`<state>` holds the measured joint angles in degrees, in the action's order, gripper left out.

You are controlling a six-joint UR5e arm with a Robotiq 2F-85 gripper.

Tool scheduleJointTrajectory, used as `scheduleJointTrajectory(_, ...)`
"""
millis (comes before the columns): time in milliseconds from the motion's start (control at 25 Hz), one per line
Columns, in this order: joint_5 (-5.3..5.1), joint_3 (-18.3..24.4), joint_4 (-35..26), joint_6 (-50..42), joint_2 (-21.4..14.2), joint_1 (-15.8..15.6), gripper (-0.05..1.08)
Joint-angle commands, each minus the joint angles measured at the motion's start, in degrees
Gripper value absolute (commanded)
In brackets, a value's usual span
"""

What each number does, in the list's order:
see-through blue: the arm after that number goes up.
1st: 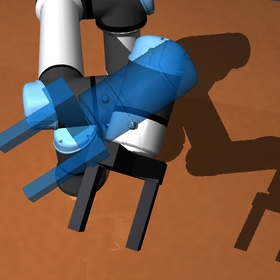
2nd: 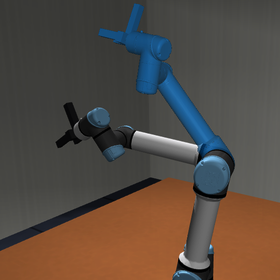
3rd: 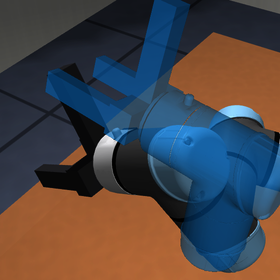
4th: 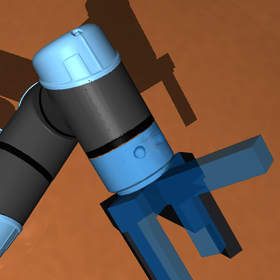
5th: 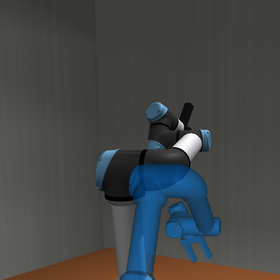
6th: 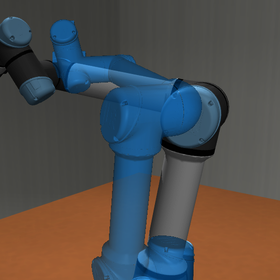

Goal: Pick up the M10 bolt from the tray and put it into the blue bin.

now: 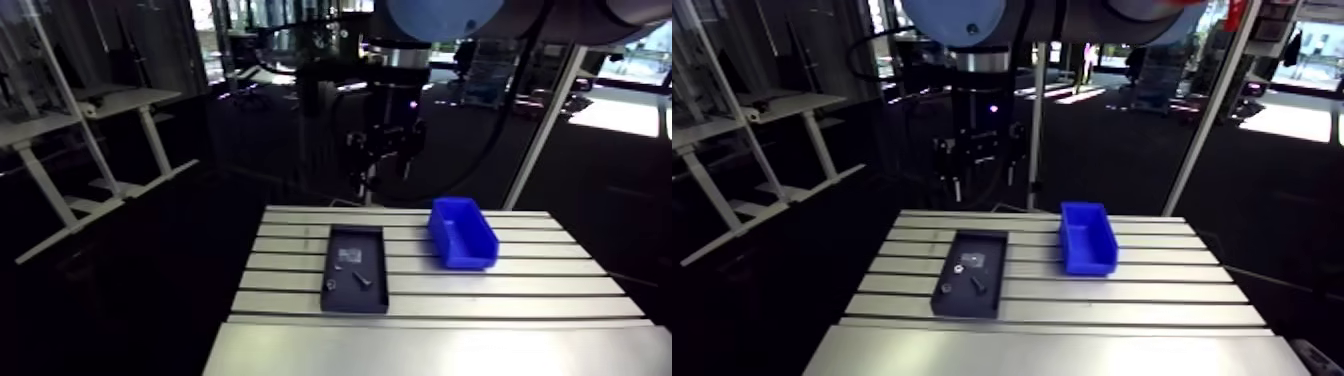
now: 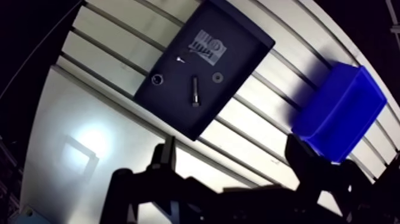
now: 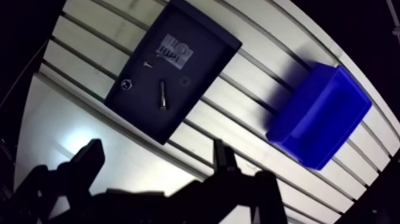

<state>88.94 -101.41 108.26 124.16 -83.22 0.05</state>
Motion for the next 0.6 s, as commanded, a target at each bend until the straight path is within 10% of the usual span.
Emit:
scheduleJointTrajectory(40, -0.04, -1.6, 0.9, 1.4, 2.3, -0.1, 0.01)
scheduleJointTrajectory(600, 0.49, -5.4, 5.7, 5.2, 5.2, -0.4, 0.01)
